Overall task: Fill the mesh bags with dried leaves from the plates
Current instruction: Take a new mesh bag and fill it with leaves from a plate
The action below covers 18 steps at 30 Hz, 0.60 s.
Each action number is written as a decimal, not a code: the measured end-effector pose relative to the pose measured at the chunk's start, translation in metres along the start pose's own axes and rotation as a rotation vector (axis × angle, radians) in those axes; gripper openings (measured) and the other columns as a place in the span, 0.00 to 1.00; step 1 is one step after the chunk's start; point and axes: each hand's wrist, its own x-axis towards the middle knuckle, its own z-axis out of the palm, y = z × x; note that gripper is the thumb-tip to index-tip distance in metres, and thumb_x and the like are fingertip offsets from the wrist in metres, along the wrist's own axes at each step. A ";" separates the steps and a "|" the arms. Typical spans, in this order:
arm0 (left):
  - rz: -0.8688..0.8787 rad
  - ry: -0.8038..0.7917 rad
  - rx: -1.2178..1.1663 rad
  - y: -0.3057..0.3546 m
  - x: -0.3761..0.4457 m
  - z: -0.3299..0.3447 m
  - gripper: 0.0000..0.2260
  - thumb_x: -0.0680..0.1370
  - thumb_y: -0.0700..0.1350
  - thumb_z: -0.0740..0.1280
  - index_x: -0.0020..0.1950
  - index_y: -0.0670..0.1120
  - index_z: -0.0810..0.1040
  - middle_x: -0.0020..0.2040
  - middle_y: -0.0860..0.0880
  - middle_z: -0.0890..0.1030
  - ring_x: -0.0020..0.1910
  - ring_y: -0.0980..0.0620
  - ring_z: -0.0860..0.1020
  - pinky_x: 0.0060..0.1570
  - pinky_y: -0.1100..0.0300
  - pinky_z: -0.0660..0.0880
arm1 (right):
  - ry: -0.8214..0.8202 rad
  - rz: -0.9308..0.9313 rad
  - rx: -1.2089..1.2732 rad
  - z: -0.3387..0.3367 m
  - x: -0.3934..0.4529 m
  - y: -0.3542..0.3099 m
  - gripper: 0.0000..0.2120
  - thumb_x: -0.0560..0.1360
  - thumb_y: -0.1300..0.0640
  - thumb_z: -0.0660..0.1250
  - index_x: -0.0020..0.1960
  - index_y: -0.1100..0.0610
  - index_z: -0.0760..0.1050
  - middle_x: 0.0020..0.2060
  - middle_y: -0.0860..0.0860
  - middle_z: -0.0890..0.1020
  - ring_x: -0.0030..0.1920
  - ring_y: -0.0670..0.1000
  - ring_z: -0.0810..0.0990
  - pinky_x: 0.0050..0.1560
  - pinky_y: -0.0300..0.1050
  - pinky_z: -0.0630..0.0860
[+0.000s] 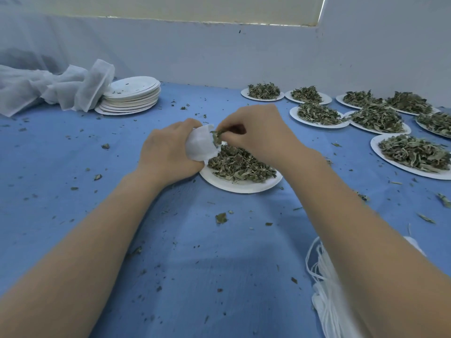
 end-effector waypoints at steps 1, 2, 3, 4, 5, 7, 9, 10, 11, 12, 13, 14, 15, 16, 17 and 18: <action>0.027 0.013 0.008 0.001 0.001 -0.001 0.24 0.63 0.45 0.72 0.59 0.49 0.74 0.49 0.48 0.79 0.46 0.42 0.76 0.41 0.59 0.63 | -0.038 -0.036 -0.079 0.004 0.001 -0.004 0.07 0.74 0.60 0.65 0.42 0.54 0.82 0.35 0.48 0.78 0.37 0.48 0.74 0.40 0.37 0.68; 0.054 0.023 0.010 0.002 0.001 -0.001 0.24 0.63 0.44 0.73 0.58 0.48 0.75 0.48 0.47 0.79 0.45 0.42 0.76 0.41 0.59 0.63 | -0.073 -0.058 -0.133 0.008 0.001 -0.008 0.09 0.74 0.61 0.64 0.37 0.55 0.78 0.34 0.51 0.77 0.37 0.51 0.72 0.37 0.39 0.66; 0.074 0.029 0.003 0.003 0.001 0.000 0.24 0.63 0.44 0.73 0.58 0.47 0.75 0.47 0.47 0.79 0.44 0.41 0.76 0.41 0.59 0.63 | -0.103 -0.065 -0.150 0.010 0.000 -0.011 0.12 0.74 0.61 0.64 0.33 0.54 0.73 0.33 0.53 0.74 0.36 0.52 0.69 0.34 0.39 0.63; 0.080 0.032 -0.012 0.005 0.002 0.001 0.24 0.63 0.43 0.73 0.58 0.47 0.75 0.47 0.47 0.79 0.44 0.41 0.76 0.41 0.59 0.64 | -0.126 -0.061 -0.126 0.011 -0.001 -0.013 0.13 0.74 0.60 0.64 0.31 0.53 0.70 0.32 0.53 0.73 0.36 0.52 0.67 0.33 0.38 0.62; 0.069 0.031 -0.032 0.006 0.002 0.002 0.23 0.63 0.43 0.73 0.57 0.48 0.75 0.46 0.47 0.79 0.44 0.41 0.76 0.41 0.58 0.66 | -0.143 -0.042 -0.043 0.010 -0.001 -0.012 0.11 0.74 0.59 0.65 0.33 0.51 0.74 0.33 0.54 0.75 0.36 0.53 0.68 0.34 0.37 0.64; 0.014 0.016 -0.060 0.008 0.002 0.003 0.21 0.64 0.46 0.72 0.56 0.51 0.74 0.47 0.50 0.79 0.44 0.44 0.76 0.42 0.56 0.71 | -0.160 -0.010 0.174 0.005 -0.003 -0.011 0.05 0.74 0.58 0.68 0.46 0.53 0.82 0.41 0.55 0.83 0.42 0.56 0.78 0.46 0.40 0.73; -0.012 0.012 -0.077 0.008 0.002 0.003 0.21 0.64 0.47 0.71 0.56 0.51 0.74 0.47 0.51 0.79 0.45 0.44 0.76 0.42 0.54 0.73 | -0.173 0.007 0.326 -0.001 -0.005 -0.009 0.09 0.72 0.59 0.70 0.52 0.52 0.82 0.45 0.51 0.85 0.50 0.50 0.81 0.54 0.43 0.75; -0.012 0.014 -0.082 0.008 0.002 0.002 0.22 0.64 0.48 0.71 0.57 0.51 0.74 0.48 0.50 0.79 0.45 0.44 0.76 0.42 0.54 0.72 | -0.150 0.009 0.374 -0.001 -0.005 -0.008 0.11 0.71 0.60 0.71 0.52 0.51 0.82 0.46 0.49 0.85 0.50 0.45 0.82 0.54 0.39 0.76; -0.012 0.013 -0.078 0.007 0.002 0.001 0.22 0.64 0.47 0.71 0.57 0.50 0.73 0.48 0.50 0.79 0.45 0.44 0.76 0.41 0.55 0.71 | -0.116 0.012 0.397 -0.001 -0.005 -0.007 0.12 0.71 0.61 0.71 0.52 0.50 0.82 0.45 0.47 0.85 0.48 0.41 0.82 0.53 0.35 0.75; -0.012 0.005 -0.065 0.007 0.002 -0.001 0.23 0.64 0.47 0.72 0.58 0.50 0.73 0.48 0.50 0.79 0.45 0.43 0.76 0.41 0.56 0.69 | -0.079 0.021 0.390 0.000 -0.005 -0.007 0.12 0.70 0.61 0.72 0.52 0.50 0.82 0.45 0.46 0.85 0.47 0.39 0.81 0.51 0.33 0.75; -0.018 -0.008 -0.051 0.006 0.001 -0.003 0.23 0.64 0.46 0.72 0.58 0.50 0.73 0.47 0.50 0.78 0.45 0.44 0.76 0.40 0.57 0.68 | -0.053 0.029 0.366 0.001 -0.004 -0.006 0.11 0.70 0.60 0.72 0.51 0.50 0.82 0.44 0.45 0.85 0.46 0.39 0.81 0.51 0.33 0.75; -0.034 -0.025 -0.044 0.005 0.000 -0.005 0.23 0.63 0.45 0.72 0.58 0.50 0.73 0.46 0.51 0.77 0.45 0.44 0.75 0.40 0.58 0.67 | -0.039 0.038 0.341 0.003 -0.004 -0.005 0.11 0.70 0.60 0.72 0.51 0.50 0.82 0.44 0.43 0.84 0.46 0.40 0.81 0.52 0.35 0.75; -0.060 -0.044 -0.049 0.004 -0.002 -0.007 0.24 0.64 0.45 0.72 0.58 0.50 0.72 0.46 0.52 0.75 0.46 0.44 0.75 0.40 0.58 0.67 | -0.035 0.044 0.335 0.004 -0.004 -0.004 0.10 0.71 0.59 0.72 0.51 0.49 0.82 0.43 0.40 0.83 0.46 0.40 0.80 0.53 0.36 0.75; -0.087 -0.060 -0.059 0.003 -0.005 -0.009 0.24 0.64 0.45 0.72 0.59 0.51 0.72 0.46 0.52 0.75 0.46 0.45 0.75 0.41 0.57 0.68 | -0.039 0.045 0.351 0.005 -0.004 -0.003 0.10 0.71 0.57 0.72 0.51 0.47 0.82 0.43 0.38 0.82 0.47 0.41 0.79 0.53 0.37 0.74; -0.105 -0.071 -0.065 0.001 -0.007 -0.011 0.23 0.65 0.46 0.72 0.59 0.51 0.72 0.47 0.52 0.76 0.47 0.45 0.75 0.43 0.55 0.70 | -0.044 0.040 0.371 0.006 -0.004 -0.002 0.10 0.72 0.56 0.71 0.51 0.46 0.81 0.43 0.38 0.81 0.47 0.42 0.78 0.52 0.37 0.74; -0.112 -0.075 -0.061 0.000 -0.010 -0.012 0.23 0.66 0.47 0.72 0.59 0.51 0.72 0.49 0.51 0.77 0.48 0.44 0.75 0.46 0.54 0.71 | -0.046 0.043 0.378 0.006 -0.004 0.000 0.09 0.72 0.55 0.71 0.51 0.45 0.81 0.44 0.39 0.82 0.47 0.42 0.78 0.50 0.35 0.73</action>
